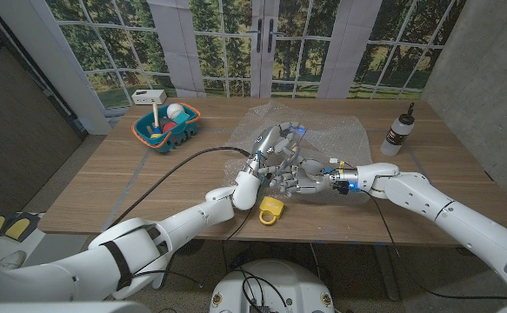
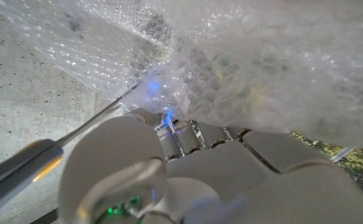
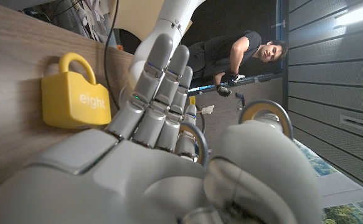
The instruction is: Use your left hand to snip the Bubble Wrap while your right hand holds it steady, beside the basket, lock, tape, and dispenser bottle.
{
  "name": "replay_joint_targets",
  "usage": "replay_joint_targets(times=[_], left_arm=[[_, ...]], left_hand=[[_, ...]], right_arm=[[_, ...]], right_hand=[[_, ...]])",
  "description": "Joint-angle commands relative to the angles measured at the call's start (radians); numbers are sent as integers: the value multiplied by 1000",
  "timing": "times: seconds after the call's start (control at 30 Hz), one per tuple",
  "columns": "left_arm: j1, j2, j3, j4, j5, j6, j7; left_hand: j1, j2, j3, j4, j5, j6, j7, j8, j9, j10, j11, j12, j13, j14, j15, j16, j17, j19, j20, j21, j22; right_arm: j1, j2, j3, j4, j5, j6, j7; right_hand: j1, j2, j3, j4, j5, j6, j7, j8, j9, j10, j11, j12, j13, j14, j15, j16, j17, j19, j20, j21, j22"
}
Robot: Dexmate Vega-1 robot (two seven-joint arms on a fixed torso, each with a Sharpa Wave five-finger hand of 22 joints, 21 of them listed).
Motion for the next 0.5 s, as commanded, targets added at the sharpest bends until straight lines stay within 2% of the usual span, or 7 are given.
replay_joint_targets(times=[0.03,0.5], left_arm=[[9,12,4,-18,15,-6,-12],[39,30,-8,-61,19,3,-22]], left_hand=[[-9,3,0,-6,5,3,-3,-6,4,11,-3,-2,7,7,-119,0,1,-8,-106,10,3],[-17,3,5,-10,5,9,-6,-17,11,16,-3,-13,19,8,-119,-1,2,-20,-102,26,1]], right_arm=[[6,4,1,9,-10,-5,-15],[-3,-11,25,3,-3,4,-35]], right_hand=[[-1,6,-2,-3,-5,66,60,2,3,64,-8,-1,6,-12,-49,5,2,9,-6,-1,4],[1,7,-1,-4,-5,66,60,3,3,65,-9,-4,7,-11,-48,5,3,9,-6,-4,4]])
